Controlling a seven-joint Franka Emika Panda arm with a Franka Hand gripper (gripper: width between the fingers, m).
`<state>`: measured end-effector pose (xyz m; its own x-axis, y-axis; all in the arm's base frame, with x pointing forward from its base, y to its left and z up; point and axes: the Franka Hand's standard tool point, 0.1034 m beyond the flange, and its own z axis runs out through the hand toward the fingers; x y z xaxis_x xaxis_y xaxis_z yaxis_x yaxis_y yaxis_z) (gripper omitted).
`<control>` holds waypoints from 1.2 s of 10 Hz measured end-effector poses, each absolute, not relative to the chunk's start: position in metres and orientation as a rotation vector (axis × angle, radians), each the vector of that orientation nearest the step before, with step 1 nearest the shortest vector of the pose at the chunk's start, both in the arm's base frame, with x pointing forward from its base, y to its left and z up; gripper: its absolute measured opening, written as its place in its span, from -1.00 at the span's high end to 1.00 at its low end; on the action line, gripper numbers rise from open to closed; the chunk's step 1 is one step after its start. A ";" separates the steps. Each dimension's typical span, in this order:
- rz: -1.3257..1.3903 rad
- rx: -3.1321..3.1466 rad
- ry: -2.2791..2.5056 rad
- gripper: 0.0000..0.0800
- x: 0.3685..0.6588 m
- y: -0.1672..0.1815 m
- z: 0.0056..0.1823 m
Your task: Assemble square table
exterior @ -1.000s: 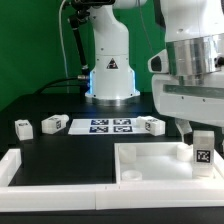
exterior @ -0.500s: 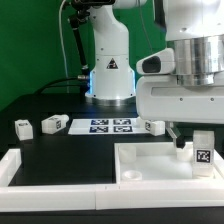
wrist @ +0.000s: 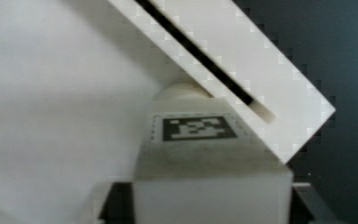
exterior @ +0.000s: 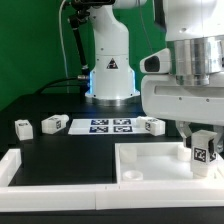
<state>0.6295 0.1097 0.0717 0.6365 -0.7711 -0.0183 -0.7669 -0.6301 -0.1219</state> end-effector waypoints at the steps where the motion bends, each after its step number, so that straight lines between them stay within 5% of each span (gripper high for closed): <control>1: -0.037 -2.644 1.463 0.28 0.629 0.109 0.072; 6: 0.084 -1.822 2.291 0.27 0.625 0.106 0.069; 9: 0.079 -1.870 2.254 0.26 0.624 0.107 0.068; 10: 0.044 -2.051 2.108 -0.24 0.623 0.109 0.066; 11: -0.002 -2.289 1.873 -0.24 0.624 0.110 0.068; 12: -0.021 -2.382 1.753 -0.53 0.625 0.109 0.069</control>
Offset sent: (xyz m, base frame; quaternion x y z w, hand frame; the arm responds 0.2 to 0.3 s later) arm 0.0035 0.0040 0.0013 0.0772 -0.0372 0.4937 0.8654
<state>0.6255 0.1092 0.0686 0.3032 -0.9480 -0.0971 -0.9454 -0.2865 -0.1554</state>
